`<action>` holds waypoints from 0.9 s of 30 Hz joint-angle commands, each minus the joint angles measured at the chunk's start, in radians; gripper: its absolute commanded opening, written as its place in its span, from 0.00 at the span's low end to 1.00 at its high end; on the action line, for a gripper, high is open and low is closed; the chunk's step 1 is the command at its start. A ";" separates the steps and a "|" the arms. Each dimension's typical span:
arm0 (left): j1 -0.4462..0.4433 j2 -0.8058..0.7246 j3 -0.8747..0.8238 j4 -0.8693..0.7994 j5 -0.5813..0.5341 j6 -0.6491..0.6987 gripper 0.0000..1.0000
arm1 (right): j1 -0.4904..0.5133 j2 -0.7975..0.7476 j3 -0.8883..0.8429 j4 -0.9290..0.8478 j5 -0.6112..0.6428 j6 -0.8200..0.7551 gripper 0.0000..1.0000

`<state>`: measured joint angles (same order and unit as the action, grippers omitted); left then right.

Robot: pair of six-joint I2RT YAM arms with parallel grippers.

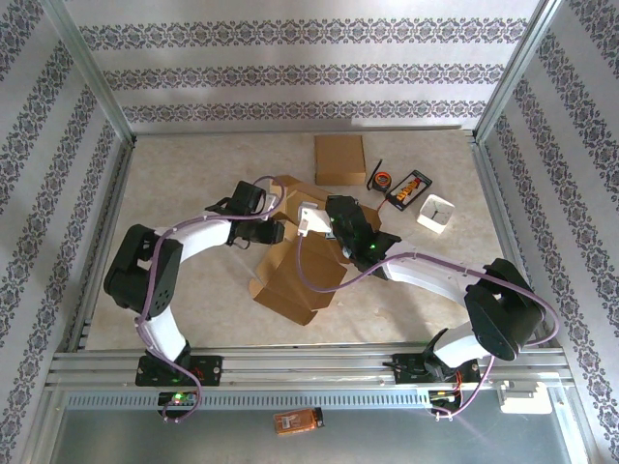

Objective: Fold the paper box

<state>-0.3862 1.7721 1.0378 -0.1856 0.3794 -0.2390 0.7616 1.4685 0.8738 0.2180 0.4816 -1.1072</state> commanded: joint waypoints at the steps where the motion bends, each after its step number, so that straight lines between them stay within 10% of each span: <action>1: -0.011 0.038 0.033 0.111 0.145 -0.026 0.37 | 0.002 -0.022 0.000 0.004 -0.001 0.001 0.06; 16: -0.034 0.084 -0.078 0.510 0.418 -0.284 0.26 | 0.003 0.004 0.019 0.006 0.001 0.017 0.05; 27: -0.055 -0.063 -0.091 0.343 0.152 -0.160 0.37 | -0.004 -0.025 -0.007 0.009 0.008 0.019 0.05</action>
<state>-0.4328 1.8320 0.9333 0.2470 0.6712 -0.4931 0.7616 1.4689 0.8738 0.2134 0.4820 -1.1061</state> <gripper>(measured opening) 0.362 0.059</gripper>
